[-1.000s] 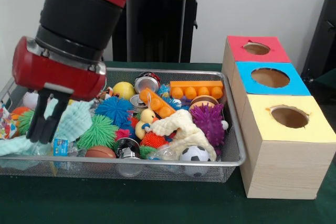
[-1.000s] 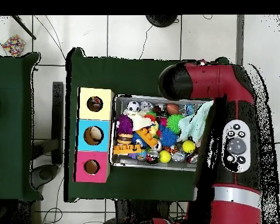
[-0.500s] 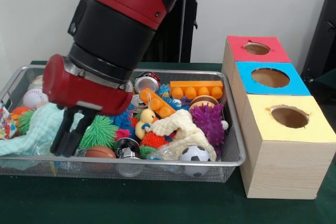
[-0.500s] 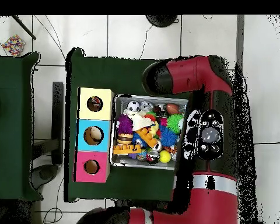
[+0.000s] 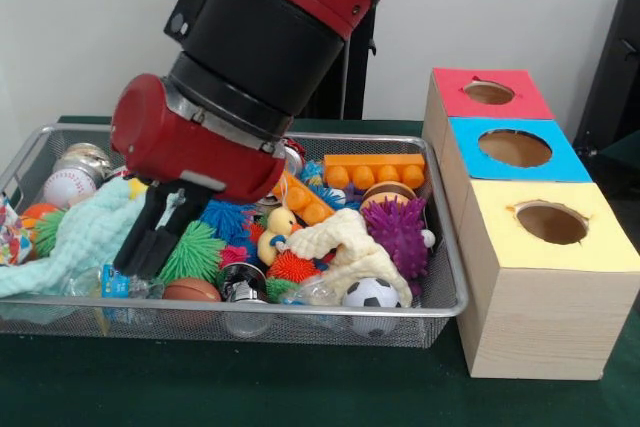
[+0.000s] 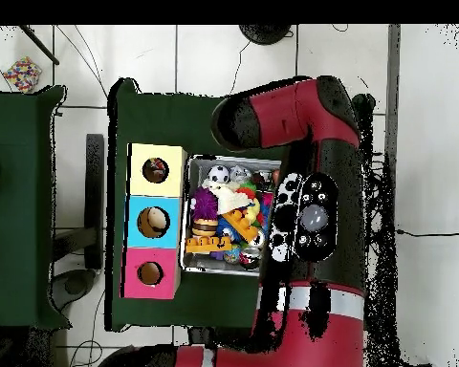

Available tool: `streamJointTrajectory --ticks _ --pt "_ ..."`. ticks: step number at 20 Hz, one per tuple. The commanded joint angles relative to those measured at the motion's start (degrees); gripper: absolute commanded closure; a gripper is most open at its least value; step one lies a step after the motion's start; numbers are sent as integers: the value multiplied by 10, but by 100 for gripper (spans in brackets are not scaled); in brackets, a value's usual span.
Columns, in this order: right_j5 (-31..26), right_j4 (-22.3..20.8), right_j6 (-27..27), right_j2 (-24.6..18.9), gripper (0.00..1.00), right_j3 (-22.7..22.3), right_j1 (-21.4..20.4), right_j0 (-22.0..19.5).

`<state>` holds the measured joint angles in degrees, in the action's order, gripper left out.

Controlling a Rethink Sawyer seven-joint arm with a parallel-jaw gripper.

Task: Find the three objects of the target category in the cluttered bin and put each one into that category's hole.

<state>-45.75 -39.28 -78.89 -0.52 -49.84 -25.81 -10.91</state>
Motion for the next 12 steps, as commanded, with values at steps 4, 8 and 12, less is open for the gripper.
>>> streamJointTrajectory --ticks 4,8,12 --pt "-116 -42 139 22 100 -23 17 -5" --pt "-135 -42 142 34 100 -23 23 -3" --pt "-141 -43 148 39 100 -23 31 -4"
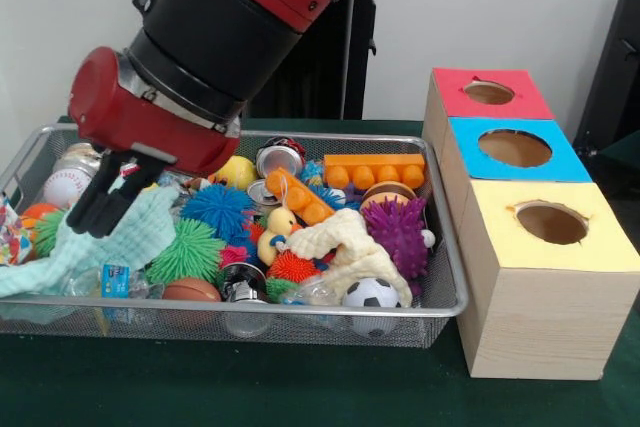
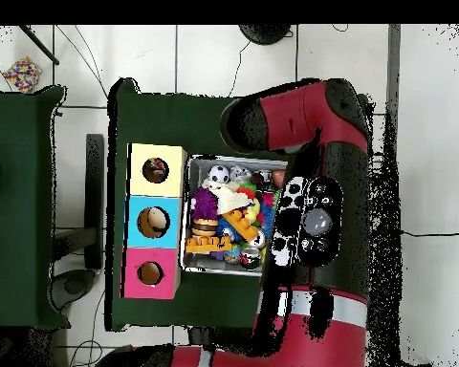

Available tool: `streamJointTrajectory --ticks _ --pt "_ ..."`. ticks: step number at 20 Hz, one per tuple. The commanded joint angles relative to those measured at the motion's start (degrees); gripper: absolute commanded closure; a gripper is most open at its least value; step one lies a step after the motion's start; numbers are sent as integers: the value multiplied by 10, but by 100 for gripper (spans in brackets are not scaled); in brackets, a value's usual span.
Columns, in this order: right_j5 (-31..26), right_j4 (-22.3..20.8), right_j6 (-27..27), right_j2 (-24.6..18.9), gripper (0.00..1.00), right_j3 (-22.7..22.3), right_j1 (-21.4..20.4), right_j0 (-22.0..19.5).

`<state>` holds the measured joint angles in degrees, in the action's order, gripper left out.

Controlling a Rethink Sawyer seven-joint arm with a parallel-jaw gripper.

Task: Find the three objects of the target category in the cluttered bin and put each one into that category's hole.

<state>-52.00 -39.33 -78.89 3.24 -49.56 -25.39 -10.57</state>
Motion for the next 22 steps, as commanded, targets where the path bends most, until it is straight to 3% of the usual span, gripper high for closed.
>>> streamJointTrajectory --ticks 1,9,22 --pt "-75 -43 147 3 100 -29 29 -9" --pt "-74 -70 152 28 100 -16 56 -5" --pt "-114 -67 152 43 100 9 101 -10"
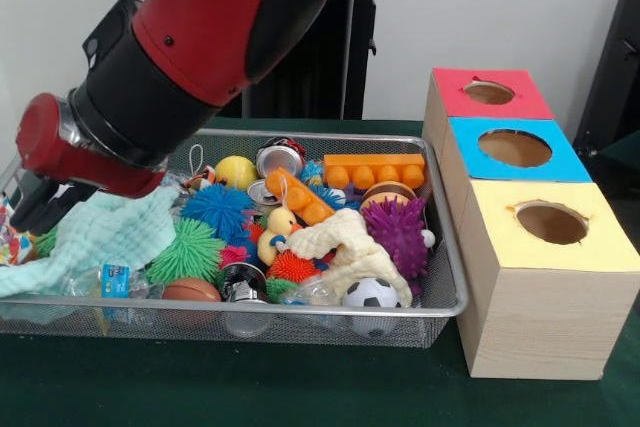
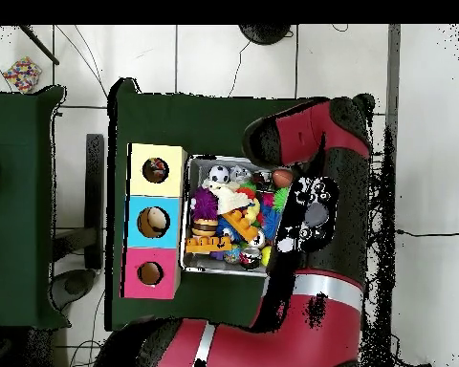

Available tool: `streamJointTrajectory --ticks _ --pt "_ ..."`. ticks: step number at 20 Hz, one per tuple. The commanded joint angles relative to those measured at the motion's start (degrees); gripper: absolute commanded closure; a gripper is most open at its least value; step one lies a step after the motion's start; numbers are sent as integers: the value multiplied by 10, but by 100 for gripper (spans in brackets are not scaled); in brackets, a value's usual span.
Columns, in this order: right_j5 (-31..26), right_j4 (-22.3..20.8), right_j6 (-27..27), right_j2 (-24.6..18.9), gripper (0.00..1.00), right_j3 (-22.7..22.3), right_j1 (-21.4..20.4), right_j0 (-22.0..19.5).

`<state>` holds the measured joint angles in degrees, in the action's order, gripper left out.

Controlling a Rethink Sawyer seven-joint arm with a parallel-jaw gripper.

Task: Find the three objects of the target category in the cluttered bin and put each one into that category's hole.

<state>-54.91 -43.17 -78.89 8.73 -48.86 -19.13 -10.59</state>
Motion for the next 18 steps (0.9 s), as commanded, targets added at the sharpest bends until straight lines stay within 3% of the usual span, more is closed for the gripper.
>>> streamJointTrajectory --ticks 1,3,4,13,18 --pt "-88 -28 151 -11 100 2 40 -12" --pt "-95 -28 156 -8 100 4 44 -12" --pt "-99 -27 157 -4 0 7 46 -10" --pt "-122 -41 167 14 0 28 61 0" --pt "-104 -36 165 4 0 37 67 -5"
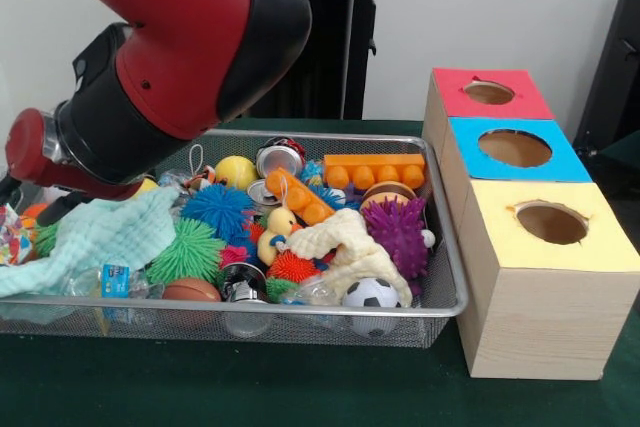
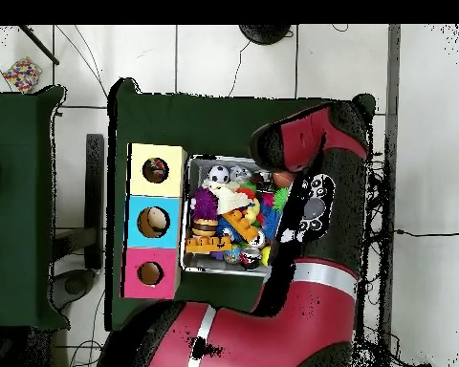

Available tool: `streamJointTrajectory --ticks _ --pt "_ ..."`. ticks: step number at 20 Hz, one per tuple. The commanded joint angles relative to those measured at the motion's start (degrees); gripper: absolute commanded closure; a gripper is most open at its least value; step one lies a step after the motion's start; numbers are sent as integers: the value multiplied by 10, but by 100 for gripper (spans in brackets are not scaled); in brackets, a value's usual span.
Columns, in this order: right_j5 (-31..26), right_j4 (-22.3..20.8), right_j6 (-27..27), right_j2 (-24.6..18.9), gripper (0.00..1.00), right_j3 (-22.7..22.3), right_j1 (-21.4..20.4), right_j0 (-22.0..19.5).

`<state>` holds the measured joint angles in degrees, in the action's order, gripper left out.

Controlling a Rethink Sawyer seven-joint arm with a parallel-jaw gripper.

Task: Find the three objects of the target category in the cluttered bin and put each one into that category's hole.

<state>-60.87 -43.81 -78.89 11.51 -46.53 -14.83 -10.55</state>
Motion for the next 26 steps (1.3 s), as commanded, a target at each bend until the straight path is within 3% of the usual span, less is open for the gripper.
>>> streamJointTrajectory --ticks 1,6,11,26 --pt "-44 -29 165 -23 0 14 25 -5" --pt "-38 -30 152 -18 0 20 30 -4" --pt "-62 -16 177 -28 0 25 38 -11" --pt "-95 -21 179 -20 0 63 79 -18"
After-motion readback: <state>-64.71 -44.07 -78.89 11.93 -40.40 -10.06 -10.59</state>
